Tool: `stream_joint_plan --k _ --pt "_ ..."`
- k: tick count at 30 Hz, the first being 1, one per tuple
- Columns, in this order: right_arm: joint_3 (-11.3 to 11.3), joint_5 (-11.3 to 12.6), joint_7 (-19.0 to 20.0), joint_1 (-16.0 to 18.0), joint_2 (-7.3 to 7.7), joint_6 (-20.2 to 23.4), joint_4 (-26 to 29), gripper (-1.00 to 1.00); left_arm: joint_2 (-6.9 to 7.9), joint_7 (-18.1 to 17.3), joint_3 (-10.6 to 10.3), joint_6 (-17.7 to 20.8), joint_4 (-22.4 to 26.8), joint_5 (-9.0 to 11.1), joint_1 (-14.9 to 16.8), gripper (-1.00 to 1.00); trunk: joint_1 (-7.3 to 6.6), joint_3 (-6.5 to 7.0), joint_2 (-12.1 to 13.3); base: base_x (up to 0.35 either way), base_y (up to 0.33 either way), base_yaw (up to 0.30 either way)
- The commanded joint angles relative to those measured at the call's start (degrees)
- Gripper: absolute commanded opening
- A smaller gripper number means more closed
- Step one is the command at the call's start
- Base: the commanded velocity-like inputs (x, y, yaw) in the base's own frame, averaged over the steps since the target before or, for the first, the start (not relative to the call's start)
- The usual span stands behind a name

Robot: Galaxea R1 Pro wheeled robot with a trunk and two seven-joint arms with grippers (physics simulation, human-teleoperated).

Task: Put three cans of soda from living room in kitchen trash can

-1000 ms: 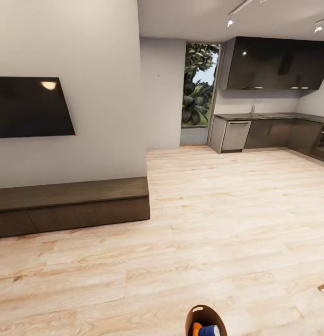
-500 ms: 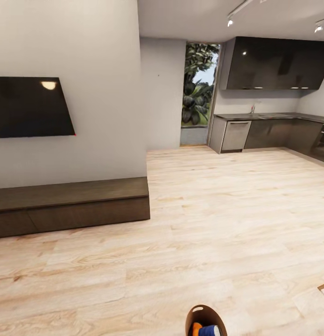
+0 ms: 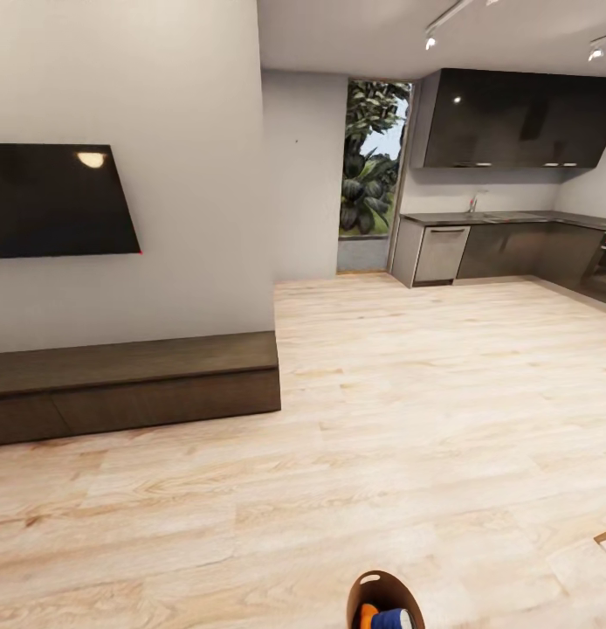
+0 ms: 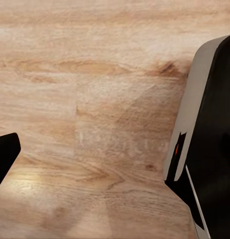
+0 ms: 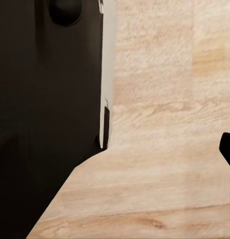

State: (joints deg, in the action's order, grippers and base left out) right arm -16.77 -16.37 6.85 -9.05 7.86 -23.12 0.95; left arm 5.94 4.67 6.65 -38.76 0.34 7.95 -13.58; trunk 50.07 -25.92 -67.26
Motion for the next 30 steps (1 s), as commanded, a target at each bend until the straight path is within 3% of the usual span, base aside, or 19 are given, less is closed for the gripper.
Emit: stream_joint_plan --k 1,30 --pt "-0.02 0.01 0.00 0.00 -0.14 0.00 0.01 1.00 -0.03 0.00 0.00 -0.02 0.00 0.00 0.02 1.00 0.00 0.00 0.00 0.000 0.000 0.000" --pt "-0.02 0.02 -0.01 0.00 -0.39 0.00 0.02 1.00 -0.11 -0.01 -0.06 -0.04 0.01 0.03 0.05 1.00 0.00 0.00 0.00 0.000 0.000 0.000"
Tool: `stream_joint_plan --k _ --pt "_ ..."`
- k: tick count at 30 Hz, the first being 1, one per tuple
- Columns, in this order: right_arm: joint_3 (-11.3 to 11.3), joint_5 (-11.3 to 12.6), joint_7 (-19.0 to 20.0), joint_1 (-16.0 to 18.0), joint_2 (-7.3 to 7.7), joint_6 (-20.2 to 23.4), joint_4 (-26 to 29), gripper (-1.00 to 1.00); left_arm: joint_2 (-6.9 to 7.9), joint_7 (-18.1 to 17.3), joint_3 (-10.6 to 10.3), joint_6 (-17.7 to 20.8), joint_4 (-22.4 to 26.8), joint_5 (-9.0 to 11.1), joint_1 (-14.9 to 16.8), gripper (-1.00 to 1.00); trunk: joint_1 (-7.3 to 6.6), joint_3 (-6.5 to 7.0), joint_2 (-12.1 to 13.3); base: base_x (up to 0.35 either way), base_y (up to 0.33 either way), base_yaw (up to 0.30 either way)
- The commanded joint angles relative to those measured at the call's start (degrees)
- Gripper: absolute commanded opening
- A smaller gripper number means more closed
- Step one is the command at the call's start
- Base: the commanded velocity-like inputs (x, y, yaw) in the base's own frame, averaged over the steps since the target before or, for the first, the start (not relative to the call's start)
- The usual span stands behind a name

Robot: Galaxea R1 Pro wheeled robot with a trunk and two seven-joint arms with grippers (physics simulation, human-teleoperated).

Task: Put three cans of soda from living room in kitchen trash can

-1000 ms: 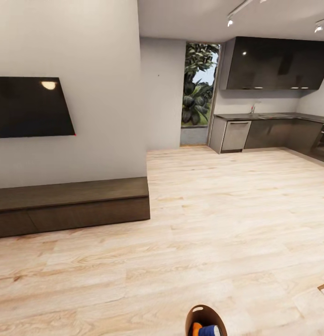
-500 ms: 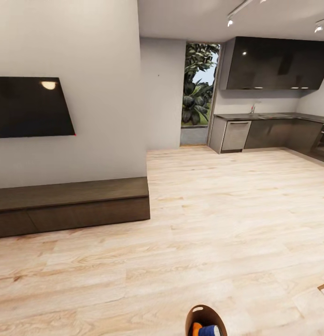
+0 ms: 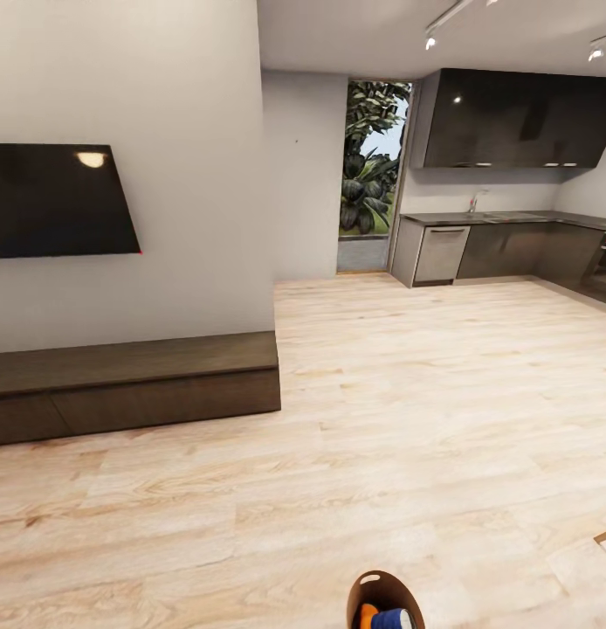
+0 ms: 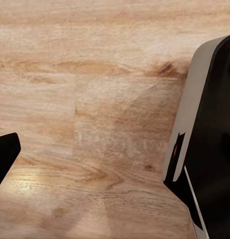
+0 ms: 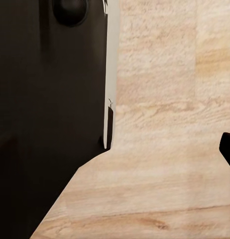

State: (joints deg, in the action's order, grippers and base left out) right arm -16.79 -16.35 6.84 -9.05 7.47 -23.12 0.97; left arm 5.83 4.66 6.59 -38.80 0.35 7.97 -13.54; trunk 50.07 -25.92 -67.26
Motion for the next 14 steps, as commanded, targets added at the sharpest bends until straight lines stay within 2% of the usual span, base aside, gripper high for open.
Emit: stream_joint_plan --k 1,14 --pt "0.00 0.00 0.00 0.00 0.00 0.00 0.00 1.00 -0.01 0.00 0.00 0.01 0.00 0.01 0.00 1.00 0.00 0.00 0.00 0.000 0.000 0.000" --pt "0.00 0.00 0.01 0.00 -0.02 0.00 0.00 1.00 0.02 0.00 0.03 0.00 0.00 -0.04 0.00 1.00 0.00 0.00 0.00 0.000 0.000 0.000"
